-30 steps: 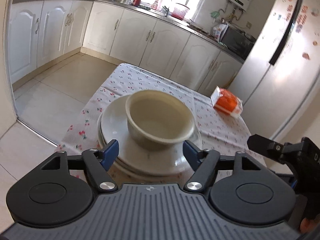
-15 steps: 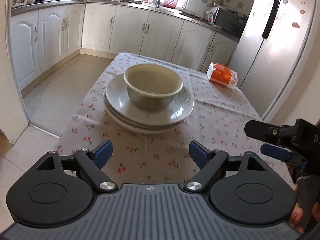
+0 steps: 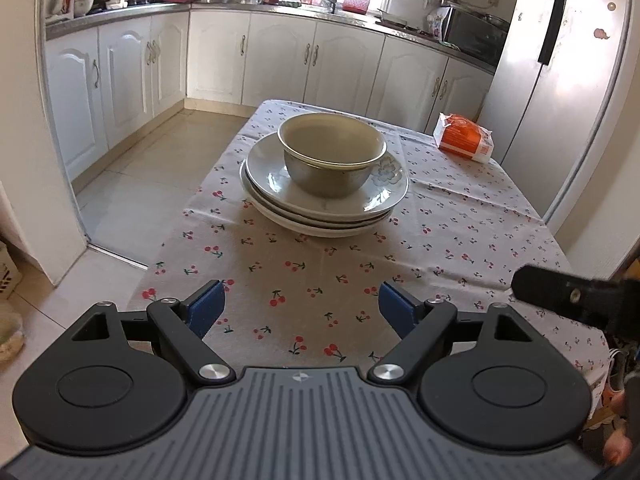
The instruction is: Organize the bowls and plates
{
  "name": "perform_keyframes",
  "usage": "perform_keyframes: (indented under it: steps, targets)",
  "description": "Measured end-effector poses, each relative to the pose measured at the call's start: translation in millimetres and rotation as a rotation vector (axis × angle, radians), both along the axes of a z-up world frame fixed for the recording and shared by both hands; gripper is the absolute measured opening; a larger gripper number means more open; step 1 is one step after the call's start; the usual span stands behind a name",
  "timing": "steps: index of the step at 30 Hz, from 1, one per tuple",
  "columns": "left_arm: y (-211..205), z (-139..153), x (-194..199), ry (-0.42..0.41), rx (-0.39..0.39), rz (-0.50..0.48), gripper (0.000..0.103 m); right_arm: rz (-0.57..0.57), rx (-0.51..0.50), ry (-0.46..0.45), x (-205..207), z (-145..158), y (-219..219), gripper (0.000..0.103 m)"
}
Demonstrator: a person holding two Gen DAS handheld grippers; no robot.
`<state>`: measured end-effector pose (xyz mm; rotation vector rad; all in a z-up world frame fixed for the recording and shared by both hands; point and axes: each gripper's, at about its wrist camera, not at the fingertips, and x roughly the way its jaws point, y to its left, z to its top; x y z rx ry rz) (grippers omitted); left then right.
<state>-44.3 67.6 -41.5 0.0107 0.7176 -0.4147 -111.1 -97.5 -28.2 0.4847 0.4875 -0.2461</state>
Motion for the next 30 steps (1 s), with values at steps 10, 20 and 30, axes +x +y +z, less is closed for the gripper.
perform_keyframes:
  steps: [10, 20, 30]
  targets:
    - [4.1, 2.6, -8.7, -0.046, 0.038, 0.021, 0.103, -0.006, 0.015, 0.023, -3.1, -6.0, 5.3, 0.102]
    - [6.7, 1.7, -12.4, -0.055, 0.054, 0.036, 0.103, -0.006, -0.007, 0.026, -5.4, -7.7, 11.0, 0.102]
    - [8.0, 2.4, -14.7, -0.059, 0.064, 0.049, 0.103, -0.006, -0.005, 0.029, -5.7, -9.8, 10.0, 0.102]
